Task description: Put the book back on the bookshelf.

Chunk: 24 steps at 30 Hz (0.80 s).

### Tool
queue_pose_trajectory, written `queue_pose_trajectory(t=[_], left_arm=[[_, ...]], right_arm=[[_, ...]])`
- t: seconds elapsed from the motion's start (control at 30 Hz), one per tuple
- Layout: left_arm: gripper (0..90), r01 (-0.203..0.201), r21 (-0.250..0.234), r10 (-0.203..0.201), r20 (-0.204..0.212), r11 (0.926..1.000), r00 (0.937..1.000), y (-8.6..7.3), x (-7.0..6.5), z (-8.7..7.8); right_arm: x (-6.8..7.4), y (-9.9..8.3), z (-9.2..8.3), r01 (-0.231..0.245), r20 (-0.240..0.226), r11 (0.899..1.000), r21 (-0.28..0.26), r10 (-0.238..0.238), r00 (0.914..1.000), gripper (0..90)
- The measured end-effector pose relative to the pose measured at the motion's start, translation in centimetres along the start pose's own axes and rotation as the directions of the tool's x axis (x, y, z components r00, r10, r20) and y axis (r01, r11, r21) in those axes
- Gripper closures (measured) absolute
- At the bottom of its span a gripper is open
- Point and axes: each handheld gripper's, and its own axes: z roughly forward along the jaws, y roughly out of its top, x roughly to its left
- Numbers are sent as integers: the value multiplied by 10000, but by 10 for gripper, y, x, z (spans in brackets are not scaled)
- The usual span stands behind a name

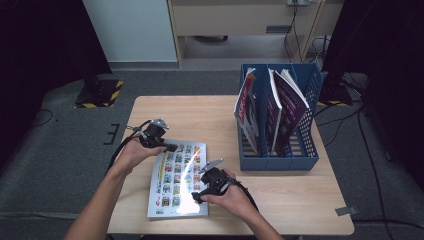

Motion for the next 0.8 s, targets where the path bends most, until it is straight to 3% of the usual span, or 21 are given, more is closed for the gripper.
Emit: queue_pose_trajectory(t=[0.13, 0.8], left_arm=[[766, -12, -160, 14, 74, 9999, 10000, 1, -1, -7], [769, -675, -642, 664, -193, 9956, 9976, 24, -21, -40]], right_arm=[[0, 1, 0, -200, -85, 9998, -17, 200, 9998, 112], [-7, 12, -7, -216, -44, 9996, -195, 215, 9998, 102]])
